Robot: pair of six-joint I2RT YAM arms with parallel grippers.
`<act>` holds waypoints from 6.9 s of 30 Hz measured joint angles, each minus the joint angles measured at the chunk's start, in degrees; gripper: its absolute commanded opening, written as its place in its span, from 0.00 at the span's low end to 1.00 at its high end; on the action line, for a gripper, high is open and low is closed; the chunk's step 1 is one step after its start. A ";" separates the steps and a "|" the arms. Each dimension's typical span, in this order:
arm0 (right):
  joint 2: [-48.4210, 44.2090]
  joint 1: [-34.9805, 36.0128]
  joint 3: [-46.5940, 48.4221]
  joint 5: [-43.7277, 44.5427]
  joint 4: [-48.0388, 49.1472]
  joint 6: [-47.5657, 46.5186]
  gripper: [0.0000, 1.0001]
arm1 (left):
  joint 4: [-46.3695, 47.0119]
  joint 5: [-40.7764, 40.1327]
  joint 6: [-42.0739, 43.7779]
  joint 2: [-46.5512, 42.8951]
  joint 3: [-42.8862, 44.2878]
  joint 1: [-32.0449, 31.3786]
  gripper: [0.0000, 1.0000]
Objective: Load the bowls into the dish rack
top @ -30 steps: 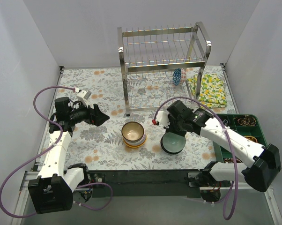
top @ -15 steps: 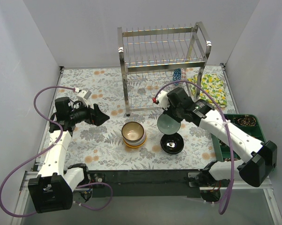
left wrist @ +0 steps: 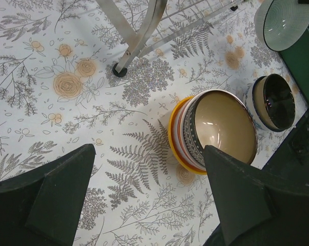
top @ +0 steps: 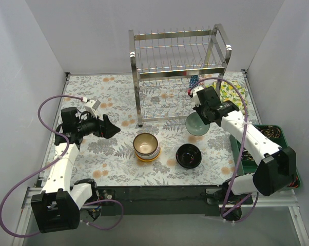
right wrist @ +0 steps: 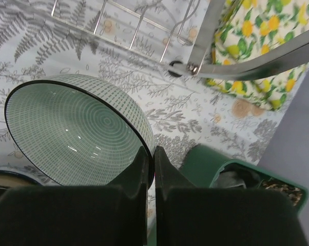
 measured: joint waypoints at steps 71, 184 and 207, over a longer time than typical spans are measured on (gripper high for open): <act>-2.10 5.66 -2.80 -5.81 8.55 10.60 0.01 | 2.71 0.46 -3.80 3.34 0.00 3.37 0.88; 66.53 2.67 55.52 58.99 43.32 -28.59 0.01 | 17.18 12.09 -2.99 11.65 -7.72 3.34 0.93; 70.07 2.12 57.20 62.27 45.03 -31.26 0.45 | 17.73 12.07 -2.99 11.67 -7.74 3.23 0.95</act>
